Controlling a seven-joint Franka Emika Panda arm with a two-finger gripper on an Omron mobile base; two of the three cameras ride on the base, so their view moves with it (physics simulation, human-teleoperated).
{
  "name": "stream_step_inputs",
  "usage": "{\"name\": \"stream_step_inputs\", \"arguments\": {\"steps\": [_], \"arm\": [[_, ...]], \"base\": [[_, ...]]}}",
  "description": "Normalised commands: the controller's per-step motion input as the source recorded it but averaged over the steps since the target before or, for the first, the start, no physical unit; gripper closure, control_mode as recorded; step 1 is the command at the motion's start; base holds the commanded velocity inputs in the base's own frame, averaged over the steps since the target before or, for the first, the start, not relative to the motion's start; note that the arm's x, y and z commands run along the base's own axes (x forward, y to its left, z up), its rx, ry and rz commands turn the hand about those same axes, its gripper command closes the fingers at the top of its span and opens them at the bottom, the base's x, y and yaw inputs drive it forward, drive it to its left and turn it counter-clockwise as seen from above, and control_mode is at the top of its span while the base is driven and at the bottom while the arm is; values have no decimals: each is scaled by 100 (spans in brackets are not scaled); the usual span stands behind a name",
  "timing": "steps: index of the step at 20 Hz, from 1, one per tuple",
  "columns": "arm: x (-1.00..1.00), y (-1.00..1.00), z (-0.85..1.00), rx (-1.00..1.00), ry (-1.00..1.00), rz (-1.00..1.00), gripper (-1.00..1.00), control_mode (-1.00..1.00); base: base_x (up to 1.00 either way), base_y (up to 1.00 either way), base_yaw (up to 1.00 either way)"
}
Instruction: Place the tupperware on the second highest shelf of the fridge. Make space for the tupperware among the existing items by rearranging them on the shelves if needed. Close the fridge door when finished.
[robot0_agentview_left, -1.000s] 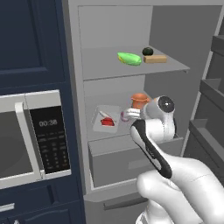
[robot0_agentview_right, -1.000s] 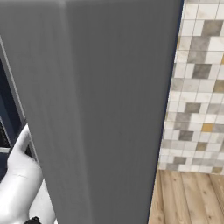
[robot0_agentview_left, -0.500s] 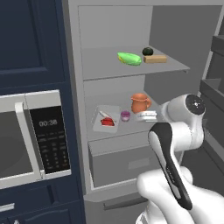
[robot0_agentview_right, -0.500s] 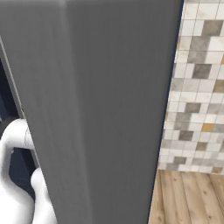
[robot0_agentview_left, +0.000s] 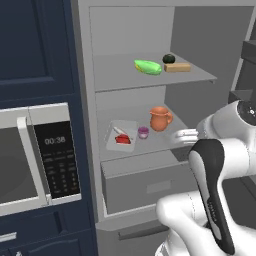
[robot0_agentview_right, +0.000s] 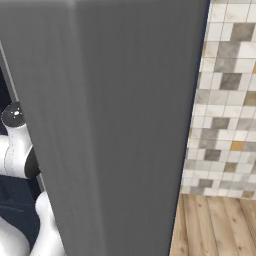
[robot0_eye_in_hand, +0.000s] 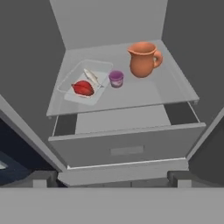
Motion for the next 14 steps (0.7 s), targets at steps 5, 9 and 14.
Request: {"name": "stream_step_inputs", "arguments": {"steps": [5,9,14], "arm": [[-9,-5,0,0,0,0,-100,100],[0,0,0,0,0,0,-100,100],[0,0,0,0,0,0,-100,100]], "base": [[-11,0,1],[-71,0,1],[-94,0,0]]}}
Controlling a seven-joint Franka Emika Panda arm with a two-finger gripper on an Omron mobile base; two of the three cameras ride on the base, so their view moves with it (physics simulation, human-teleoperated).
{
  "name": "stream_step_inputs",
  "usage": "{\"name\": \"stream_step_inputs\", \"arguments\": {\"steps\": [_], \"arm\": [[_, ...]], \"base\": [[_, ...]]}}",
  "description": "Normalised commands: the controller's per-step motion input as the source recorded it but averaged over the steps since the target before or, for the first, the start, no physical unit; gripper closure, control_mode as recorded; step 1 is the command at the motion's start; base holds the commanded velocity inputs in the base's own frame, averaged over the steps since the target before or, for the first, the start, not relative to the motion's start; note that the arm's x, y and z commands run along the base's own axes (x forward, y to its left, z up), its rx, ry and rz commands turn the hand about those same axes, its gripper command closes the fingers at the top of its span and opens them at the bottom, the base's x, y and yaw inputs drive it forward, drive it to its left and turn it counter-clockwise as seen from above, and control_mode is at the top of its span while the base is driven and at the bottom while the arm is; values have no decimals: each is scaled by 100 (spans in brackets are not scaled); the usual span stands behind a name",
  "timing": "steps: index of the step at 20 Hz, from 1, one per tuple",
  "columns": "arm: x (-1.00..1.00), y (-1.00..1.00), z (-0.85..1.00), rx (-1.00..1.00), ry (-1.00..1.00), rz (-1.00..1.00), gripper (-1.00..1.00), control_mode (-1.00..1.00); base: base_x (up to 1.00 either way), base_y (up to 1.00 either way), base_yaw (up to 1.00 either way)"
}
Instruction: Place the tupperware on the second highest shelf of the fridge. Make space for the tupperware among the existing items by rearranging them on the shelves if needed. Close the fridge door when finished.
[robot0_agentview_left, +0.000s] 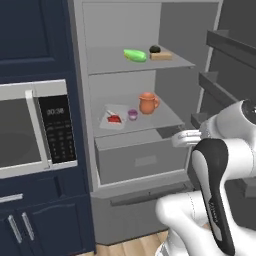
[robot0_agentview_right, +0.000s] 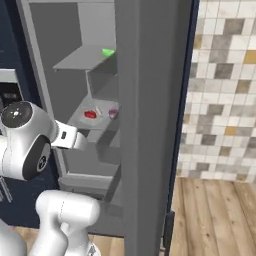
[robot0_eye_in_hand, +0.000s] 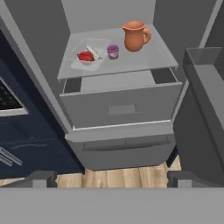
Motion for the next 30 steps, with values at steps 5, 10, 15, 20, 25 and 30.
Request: {"name": "stream_step_inputs", "arguments": {"steps": [5,10,15,20,25,30], "arm": [[0,0,0,0,0,0,-100,100],[0,0,0,0,0,0,-100,100],[0,0,0,0,0,0,-100,100],[0,0,0,0,0,0,-100,100],[1,5,0,-1,0,-1,-100,-100],[-51,-16,0,0,-3,-7,-100,-100]], "base": [[-83,6,0],[-67,8,0],[-63,13,0],[-25,26,0],[0,3,0],[0,0,0]]}}
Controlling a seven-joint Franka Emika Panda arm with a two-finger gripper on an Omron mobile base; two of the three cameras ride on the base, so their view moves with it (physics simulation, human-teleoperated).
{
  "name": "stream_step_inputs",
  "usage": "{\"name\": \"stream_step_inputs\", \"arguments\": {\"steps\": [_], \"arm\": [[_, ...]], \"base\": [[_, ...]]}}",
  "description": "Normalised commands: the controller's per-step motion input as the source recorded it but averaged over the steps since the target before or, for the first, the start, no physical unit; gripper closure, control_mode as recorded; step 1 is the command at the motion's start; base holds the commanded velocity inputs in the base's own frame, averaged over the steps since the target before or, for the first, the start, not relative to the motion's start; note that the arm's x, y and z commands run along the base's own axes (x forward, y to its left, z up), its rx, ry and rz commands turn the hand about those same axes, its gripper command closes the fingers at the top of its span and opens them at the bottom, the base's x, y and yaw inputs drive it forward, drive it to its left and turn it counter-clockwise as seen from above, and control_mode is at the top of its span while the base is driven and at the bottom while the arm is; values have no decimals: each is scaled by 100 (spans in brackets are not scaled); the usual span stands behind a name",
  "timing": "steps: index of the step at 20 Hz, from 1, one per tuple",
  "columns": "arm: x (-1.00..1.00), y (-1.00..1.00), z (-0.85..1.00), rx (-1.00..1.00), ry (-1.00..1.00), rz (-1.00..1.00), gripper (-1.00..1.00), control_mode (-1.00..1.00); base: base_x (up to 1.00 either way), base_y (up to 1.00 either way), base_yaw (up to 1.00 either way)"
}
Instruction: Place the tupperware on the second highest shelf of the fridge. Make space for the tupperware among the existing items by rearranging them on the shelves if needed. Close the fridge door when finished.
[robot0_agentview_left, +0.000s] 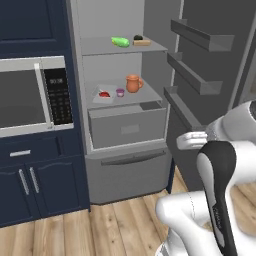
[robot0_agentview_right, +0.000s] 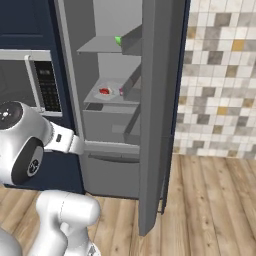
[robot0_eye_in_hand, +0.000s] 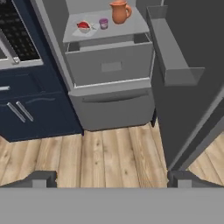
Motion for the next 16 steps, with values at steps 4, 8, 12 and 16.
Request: {"name": "stream_step_inputs", "arguments": {"steps": [4,8,12,16], "arm": [[-38,-50,0,0,-1,-18,-100,-100],[7,-80,0,10,0,-15,-100,-100],[16,-100,0,18,0,-9,-100,-100],[2,-100,0,18,0,-2,-100,-100]], "base": [[0,0,0],[0,0,0],[0,0,0],[0,0,0]]}}
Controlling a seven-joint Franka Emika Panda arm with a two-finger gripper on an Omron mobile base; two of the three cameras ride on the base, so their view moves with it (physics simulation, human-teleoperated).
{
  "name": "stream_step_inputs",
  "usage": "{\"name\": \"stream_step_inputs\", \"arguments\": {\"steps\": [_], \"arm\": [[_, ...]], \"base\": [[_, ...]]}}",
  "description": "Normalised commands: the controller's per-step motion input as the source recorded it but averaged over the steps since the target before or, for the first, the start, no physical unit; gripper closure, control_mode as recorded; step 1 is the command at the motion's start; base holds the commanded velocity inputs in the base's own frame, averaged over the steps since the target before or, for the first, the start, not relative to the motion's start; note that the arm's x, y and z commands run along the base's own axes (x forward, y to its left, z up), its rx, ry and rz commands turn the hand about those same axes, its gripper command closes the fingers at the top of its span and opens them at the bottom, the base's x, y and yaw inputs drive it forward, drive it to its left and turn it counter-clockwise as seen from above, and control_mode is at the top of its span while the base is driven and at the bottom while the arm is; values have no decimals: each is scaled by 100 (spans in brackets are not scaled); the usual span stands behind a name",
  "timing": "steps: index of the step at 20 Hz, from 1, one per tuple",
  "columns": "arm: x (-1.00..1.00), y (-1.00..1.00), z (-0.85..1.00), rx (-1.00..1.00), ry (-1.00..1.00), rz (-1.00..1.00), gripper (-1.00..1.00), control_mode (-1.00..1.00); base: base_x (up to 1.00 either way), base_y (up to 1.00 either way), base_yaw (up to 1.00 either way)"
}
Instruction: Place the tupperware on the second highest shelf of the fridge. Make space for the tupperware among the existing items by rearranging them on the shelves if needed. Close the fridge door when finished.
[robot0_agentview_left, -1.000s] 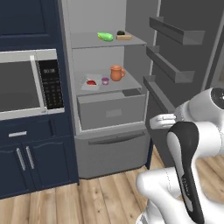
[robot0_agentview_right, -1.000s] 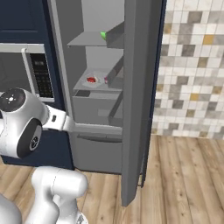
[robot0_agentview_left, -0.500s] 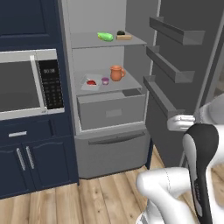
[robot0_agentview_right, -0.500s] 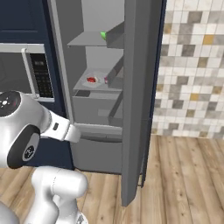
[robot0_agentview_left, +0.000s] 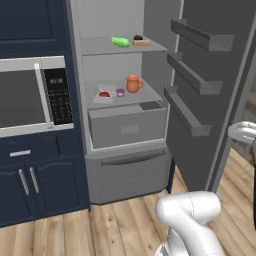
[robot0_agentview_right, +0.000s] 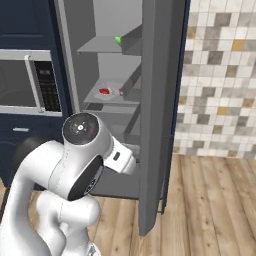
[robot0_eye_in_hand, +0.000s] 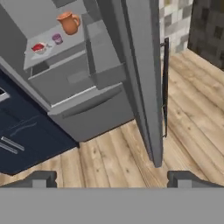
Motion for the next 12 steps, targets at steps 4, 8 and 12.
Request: {"name": "stream_step_inputs", "arguments": {"steps": [4,8,12], "arm": [[17,-96,-4,16,0,0,-100,-100],[44,-94,0,21,0,0,-100,-100],[63,-91,4,28,0,0,-100,-100]], "base": [[0,0,0],[0,0,0],[0,0,0]]}}
